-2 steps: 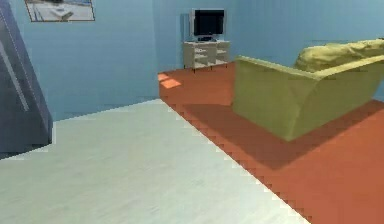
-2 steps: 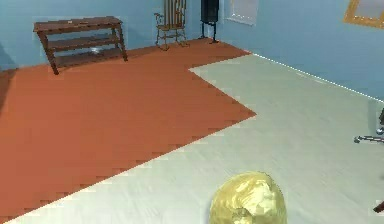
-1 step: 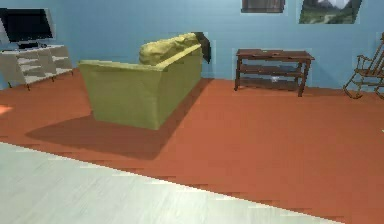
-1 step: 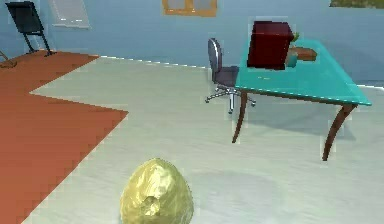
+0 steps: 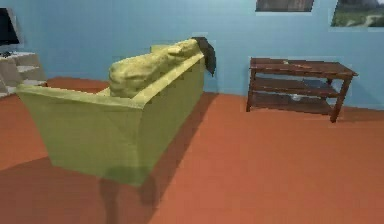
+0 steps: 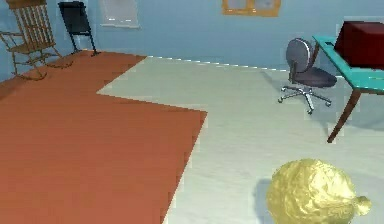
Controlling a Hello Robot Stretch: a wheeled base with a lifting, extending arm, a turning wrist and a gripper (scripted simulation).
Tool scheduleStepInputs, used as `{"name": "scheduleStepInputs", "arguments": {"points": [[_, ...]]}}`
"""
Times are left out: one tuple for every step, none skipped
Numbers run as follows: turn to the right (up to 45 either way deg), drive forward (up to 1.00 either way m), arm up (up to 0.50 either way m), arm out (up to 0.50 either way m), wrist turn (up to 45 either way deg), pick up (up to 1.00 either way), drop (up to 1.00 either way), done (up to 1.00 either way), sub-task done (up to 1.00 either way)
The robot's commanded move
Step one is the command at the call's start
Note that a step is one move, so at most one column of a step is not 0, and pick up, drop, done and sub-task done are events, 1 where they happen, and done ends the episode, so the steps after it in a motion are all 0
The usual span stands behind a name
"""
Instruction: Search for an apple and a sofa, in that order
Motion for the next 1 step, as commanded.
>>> {"name": "scheduleStepInputs", "arguments": {"points": [[6.0,0.00,0.00,0.00,0.0,0.00,0.00,0.00,0.00]]}}
